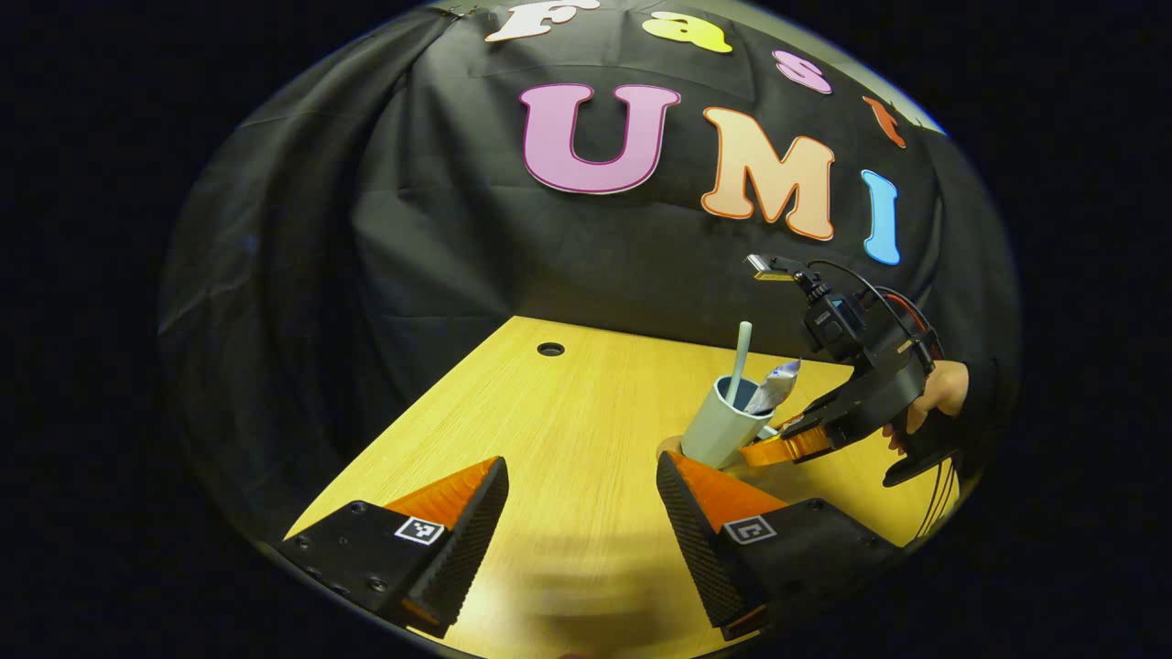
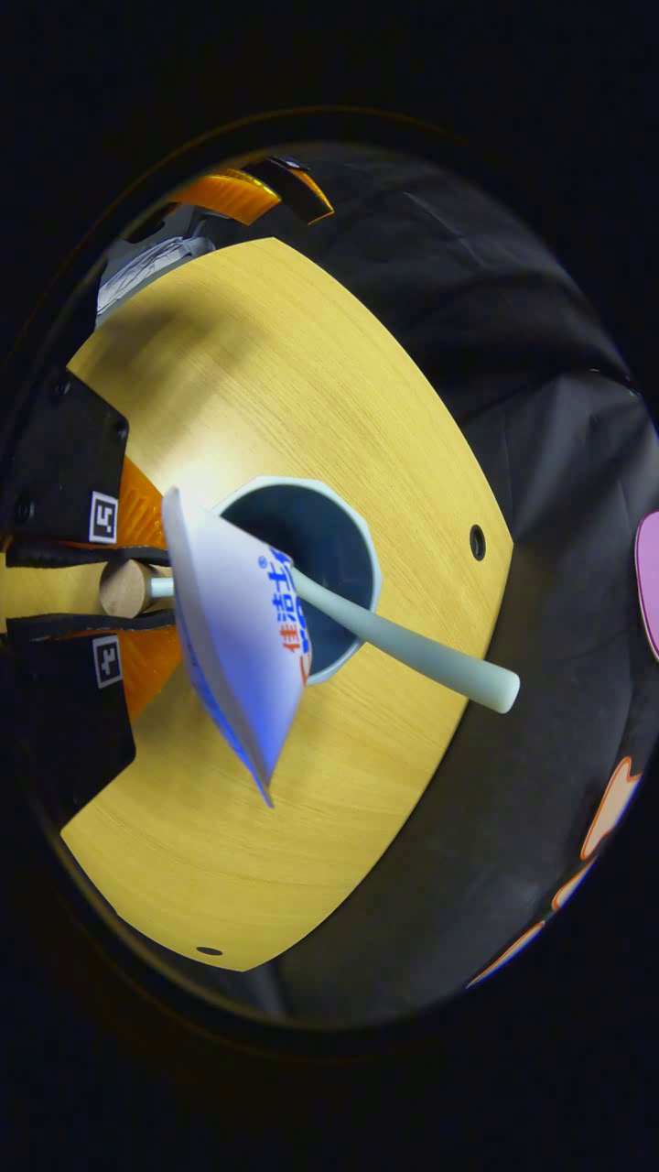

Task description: Put the toothbrush and toothpaste on the desktop into the cup, then pick up the cup and place it on the coaster on the desktop.

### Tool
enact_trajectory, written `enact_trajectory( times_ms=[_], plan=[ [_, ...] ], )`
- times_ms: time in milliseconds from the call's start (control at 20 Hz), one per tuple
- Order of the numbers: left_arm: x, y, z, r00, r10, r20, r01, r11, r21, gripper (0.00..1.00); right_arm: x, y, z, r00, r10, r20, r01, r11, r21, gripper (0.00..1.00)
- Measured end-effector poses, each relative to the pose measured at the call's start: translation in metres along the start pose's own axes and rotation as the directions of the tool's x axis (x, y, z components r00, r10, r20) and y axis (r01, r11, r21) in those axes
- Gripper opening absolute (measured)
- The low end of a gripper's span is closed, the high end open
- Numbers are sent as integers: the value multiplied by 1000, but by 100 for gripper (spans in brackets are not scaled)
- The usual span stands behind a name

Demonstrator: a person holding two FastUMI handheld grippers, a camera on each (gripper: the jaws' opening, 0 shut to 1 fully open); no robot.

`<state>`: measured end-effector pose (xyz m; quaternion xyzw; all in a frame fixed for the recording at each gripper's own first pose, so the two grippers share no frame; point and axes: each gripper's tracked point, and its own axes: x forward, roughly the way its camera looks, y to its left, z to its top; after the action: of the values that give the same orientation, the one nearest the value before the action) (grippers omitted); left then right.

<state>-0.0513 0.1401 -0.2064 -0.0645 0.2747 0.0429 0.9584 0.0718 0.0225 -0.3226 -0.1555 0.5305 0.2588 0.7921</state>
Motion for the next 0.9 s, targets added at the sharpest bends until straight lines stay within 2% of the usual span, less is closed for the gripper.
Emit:
enact_trajectory(
  times_ms=[300,400,450,500,650,750,800,900],
  plan=[
    [11,24,-1,1000,-10,-12,10,1000,-1,94,-5,-5,1,999,-45,-31,45,999,-8,23],
    [16,22,1,1000,-28,-9,28,1000,-1,94,-17,-7,8,998,-58,-6,58,998,-10,29],
    [16,19,1,999,-41,-14,41,999,2,94,-23,-5,11,998,-56,14,56,998,-7,37],
    [18,13,2,998,-56,-18,57,998,8,94,-31,-5,16,997,-58,45,58,998,-3,39],
    [20,-14,17,995,-102,-2,102,994,40,94,-64,-12,24,984,-71,161,69,997,20,82],
    [22,-39,30,992,-126,28,124,991,55,94,-92,-23,24,959,-80,271,73,997,35,100],
    [24,-52,36,990,-133,44,130,990,56,94,-108,-30,20,942,-83,324,71,996,49,100],
    [25,-84,46,987,-142,77,139,989,51,94,-140,-52,12,890,-129,436,98,991,94,100]
  ],
)
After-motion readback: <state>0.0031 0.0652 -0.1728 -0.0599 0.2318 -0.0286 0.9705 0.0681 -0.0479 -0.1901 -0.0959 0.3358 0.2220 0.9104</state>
